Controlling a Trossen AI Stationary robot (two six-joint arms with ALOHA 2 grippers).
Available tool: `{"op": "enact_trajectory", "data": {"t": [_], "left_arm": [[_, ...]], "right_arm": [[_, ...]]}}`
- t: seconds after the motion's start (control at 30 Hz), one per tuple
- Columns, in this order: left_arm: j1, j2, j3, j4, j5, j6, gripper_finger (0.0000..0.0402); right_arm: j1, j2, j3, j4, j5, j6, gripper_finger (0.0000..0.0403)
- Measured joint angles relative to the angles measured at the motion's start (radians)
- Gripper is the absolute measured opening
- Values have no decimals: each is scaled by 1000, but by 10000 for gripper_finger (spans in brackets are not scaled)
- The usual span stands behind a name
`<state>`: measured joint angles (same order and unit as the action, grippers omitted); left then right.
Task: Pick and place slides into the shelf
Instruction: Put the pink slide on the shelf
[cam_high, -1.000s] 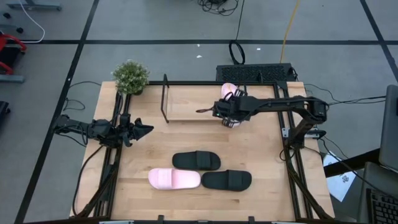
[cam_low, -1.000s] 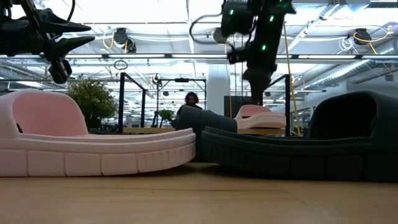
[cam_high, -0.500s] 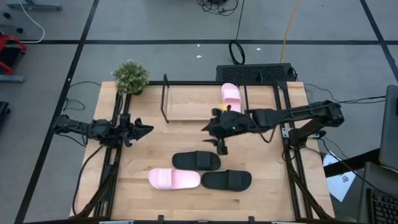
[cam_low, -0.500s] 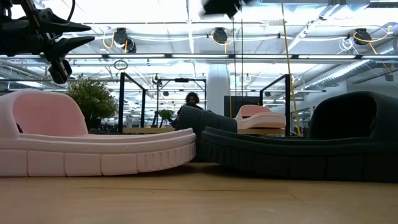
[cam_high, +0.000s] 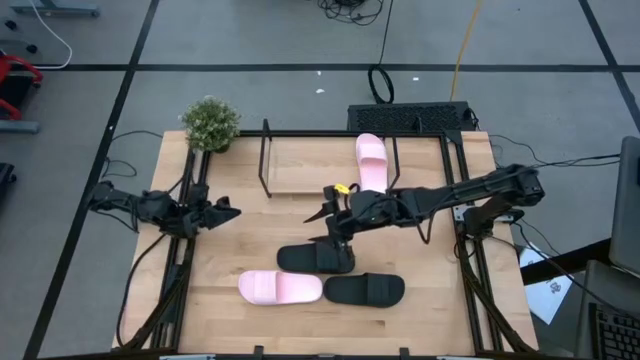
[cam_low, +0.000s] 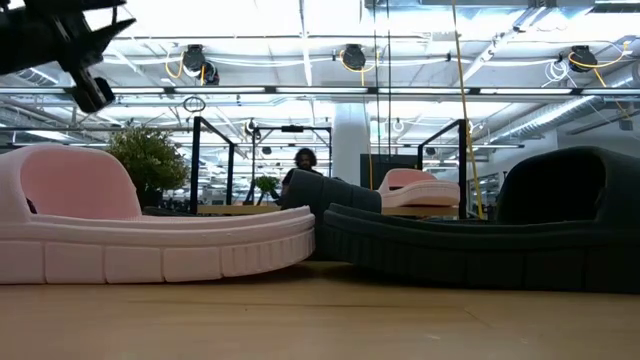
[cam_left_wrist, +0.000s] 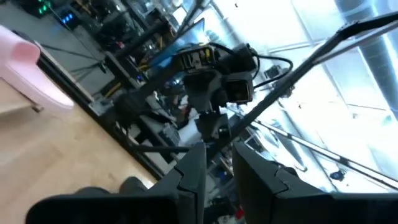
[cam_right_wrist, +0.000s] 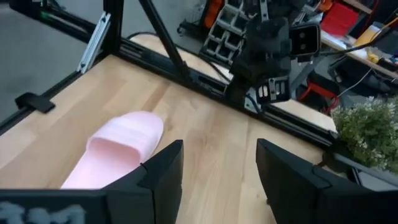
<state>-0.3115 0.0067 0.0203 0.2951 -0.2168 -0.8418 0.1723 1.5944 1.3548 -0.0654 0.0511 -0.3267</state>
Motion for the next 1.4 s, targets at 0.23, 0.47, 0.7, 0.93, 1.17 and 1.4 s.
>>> {"op": "enact_trajectory", "data": {"t": [0.23, 0.47, 0.7, 0.93, 1.17, 1.4], "left_arm": [[-94, 115, 95, -39, -20, -29, 74], [-177, 356, 292, -301, -19, -132, 74], [-222, 468, 494, -600, -17, -149, 74], [-255, 474, 568, -731, -18, -260, 74], [-291, 561, 561, -786, -15, -377, 74], [-352, 730, 560, -747, 64, -446, 74]], "right_arm": [[7, 18, 0, -1, 2, 27, 192], [6, 23, 0, 17, 0, 16, 192], [6, 131, 0, 121, -3, -10, 192], [7, 243, 0, 170, -5, -29, 192], [15, 267, 0, 218, -29, -13, 192], [14, 266, 0, 235, -27, -2, 192]]}}
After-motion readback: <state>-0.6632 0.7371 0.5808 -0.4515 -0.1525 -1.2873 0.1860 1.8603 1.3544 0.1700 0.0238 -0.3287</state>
